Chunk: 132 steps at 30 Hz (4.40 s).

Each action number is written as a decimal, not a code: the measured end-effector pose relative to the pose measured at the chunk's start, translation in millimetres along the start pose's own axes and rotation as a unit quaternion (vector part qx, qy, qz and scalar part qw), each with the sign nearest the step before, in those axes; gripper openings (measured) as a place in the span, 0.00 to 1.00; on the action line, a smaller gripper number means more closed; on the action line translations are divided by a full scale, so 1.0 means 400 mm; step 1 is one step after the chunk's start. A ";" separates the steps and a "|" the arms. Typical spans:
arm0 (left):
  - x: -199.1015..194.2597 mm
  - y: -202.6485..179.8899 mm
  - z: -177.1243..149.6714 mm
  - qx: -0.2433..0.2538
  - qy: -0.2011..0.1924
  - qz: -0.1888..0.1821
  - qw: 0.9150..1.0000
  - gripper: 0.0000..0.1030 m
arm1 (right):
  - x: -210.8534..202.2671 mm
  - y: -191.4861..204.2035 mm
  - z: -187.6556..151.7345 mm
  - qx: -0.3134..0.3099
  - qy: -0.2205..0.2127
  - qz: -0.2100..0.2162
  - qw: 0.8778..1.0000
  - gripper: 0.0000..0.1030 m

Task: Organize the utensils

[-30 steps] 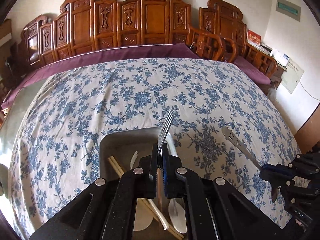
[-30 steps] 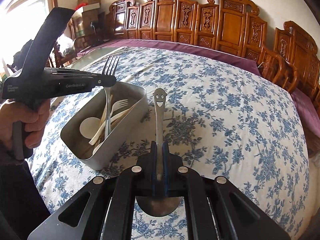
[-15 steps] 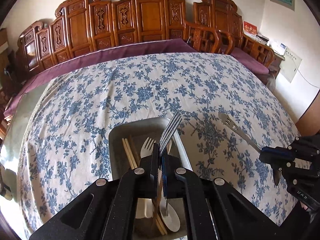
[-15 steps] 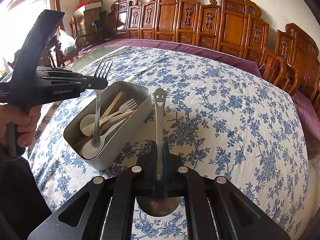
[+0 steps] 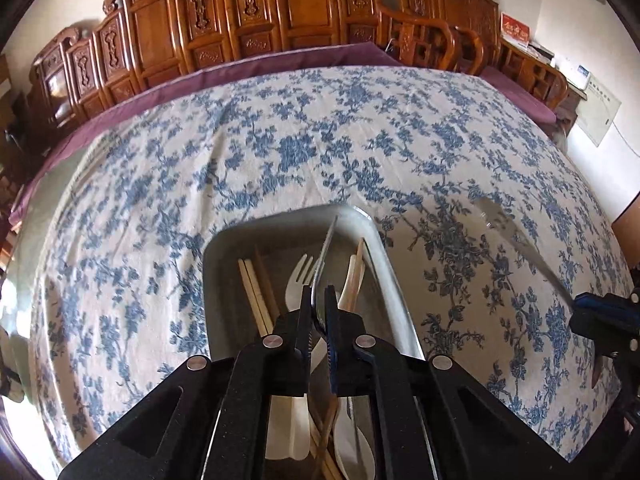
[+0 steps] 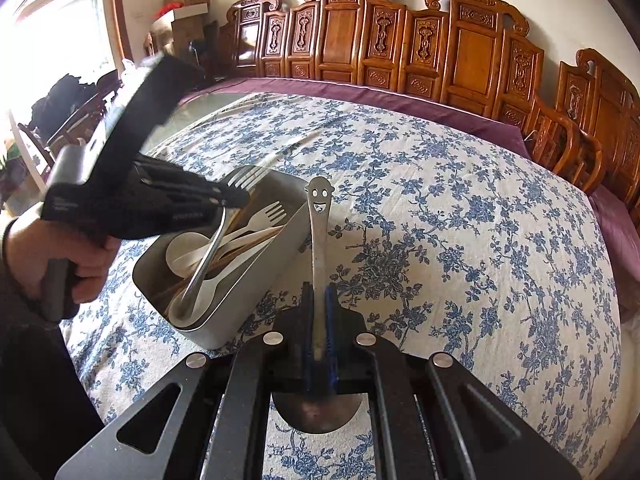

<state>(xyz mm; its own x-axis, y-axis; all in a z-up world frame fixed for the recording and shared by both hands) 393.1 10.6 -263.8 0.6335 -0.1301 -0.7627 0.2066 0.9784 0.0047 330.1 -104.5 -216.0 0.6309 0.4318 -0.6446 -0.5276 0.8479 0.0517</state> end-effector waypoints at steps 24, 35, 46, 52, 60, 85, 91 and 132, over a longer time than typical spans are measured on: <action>-0.154 0.182 -0.040 -0.095 -0.082 0.032 0.992 0.31 | 0.108 0.158 0.060 0.019 0.002 0.046 0.999 0.07; -0.133 0.274 -0.071 -0.118 -0.077 0.060 0.988 0.31 | 0.211 0.236 0.071 0.037 0.018 0.066 0.997 0.07; -0.135 0.283 -0.074 -0.121 -0.078 0.066 0.987 0.31 | 0.271 0.253 0.035 0.061 0.033 0.074 0.995 0.10; -0.153 0.277 -0.075 -0.121 -0.087 0.072 0.986 0.45 | 0.239 0.244 0.039 0.067 0.020 0.087 0.994 0.10; -0.195 0.236 -0.073 -0.109 -0.104 0.076 0.986 0.61 | 0.131 0.192 0.049 0.059 -0.022 0.052 0.997 0.10; -0.386 -0.063 -0.108 -0.049 -0.129 0.056 0.989 0.93 | -0.251 -0.020 -0.015 0.097 -0.094 -0.108 0.985 0.97; -0.432 -0.136 -0.131 -0.047 -0.121 0.046 0.990 0.93 | -0.346 -0.053 -0.049 0.102 -0.107 -0.130 0.980 0.97; -0.882 -0.211 -0.044 -0.055 -0.273 0.072 0.958 0.93 | -0.779 0.035 0.053 0.080 -0.247 -0.167 0.951 0.97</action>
<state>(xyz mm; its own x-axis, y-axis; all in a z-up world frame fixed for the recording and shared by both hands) 139.0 -23.2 -6.6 0.9510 -0.0286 -0.3078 0.0277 0.9996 -0.0071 138.3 -220.7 1.7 0.9591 0.1882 -0.2113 -0.1824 0.9821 0.0468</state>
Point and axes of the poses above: each gripper's, at about its wrist camera, not at the fingertips, and x roughly the way its jaws point, y to its left, z to its top, the point moved 10 cm from there along x, roughly the way its jaws point, and after that the axes turned 9 degrees about -y, right-handed, at the moved point
